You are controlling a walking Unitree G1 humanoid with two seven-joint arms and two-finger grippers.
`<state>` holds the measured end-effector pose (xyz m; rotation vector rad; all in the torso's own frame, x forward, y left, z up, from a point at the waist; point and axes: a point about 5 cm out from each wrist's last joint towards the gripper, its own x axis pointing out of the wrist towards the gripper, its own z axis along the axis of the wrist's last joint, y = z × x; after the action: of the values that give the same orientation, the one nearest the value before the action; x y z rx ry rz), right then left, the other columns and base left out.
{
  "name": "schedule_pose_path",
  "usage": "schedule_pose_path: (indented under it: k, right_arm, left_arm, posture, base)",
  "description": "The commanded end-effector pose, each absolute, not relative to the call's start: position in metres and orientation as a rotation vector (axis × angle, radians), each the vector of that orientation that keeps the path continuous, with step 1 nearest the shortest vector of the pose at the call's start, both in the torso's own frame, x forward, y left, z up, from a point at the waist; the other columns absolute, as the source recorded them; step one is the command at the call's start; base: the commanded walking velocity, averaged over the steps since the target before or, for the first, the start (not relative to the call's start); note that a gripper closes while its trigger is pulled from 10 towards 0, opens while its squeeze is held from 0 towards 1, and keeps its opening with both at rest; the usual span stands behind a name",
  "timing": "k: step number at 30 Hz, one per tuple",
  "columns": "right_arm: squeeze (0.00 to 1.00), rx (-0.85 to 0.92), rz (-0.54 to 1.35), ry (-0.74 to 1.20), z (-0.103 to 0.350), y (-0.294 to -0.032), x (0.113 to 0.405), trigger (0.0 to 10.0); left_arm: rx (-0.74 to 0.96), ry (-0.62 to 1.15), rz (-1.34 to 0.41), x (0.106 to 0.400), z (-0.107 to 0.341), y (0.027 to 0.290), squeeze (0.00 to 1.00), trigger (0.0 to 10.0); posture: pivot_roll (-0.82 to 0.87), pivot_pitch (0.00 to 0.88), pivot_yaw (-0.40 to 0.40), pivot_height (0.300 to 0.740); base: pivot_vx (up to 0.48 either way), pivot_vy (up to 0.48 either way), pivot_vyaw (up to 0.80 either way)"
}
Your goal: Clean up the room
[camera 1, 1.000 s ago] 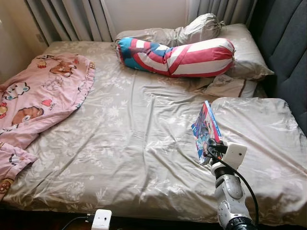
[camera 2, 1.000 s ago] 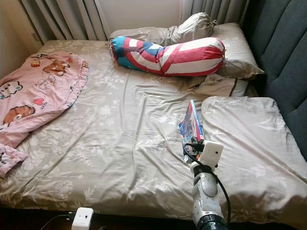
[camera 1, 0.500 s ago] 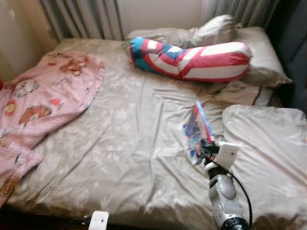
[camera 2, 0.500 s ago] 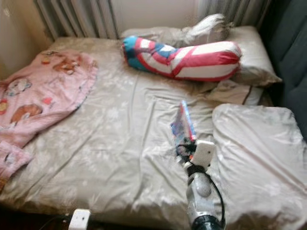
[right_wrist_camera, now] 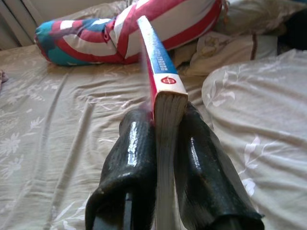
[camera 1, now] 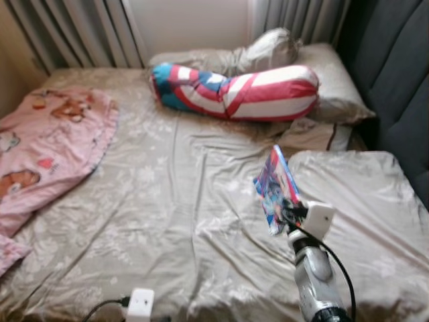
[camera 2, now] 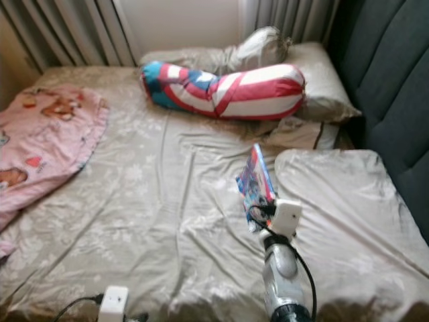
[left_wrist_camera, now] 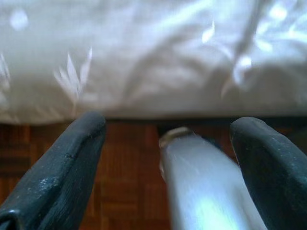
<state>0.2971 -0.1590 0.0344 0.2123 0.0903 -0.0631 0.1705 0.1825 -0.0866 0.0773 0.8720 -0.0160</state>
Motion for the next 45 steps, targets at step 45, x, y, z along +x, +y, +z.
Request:
schedule_pose_path:
  k: [45]
  right_arm:
    - [0.00,0.242,-0.034,0.035,0.042,-0.155,0.298,10.0]
  left_arm:
    - [0.044,0.021,0.084,0.249,0.027,0.206,0.00,10.0]
  posture:
    - [-0.09,0.092,-0.002,0.740]
  base:
    - [0.000,0.000,0.00]
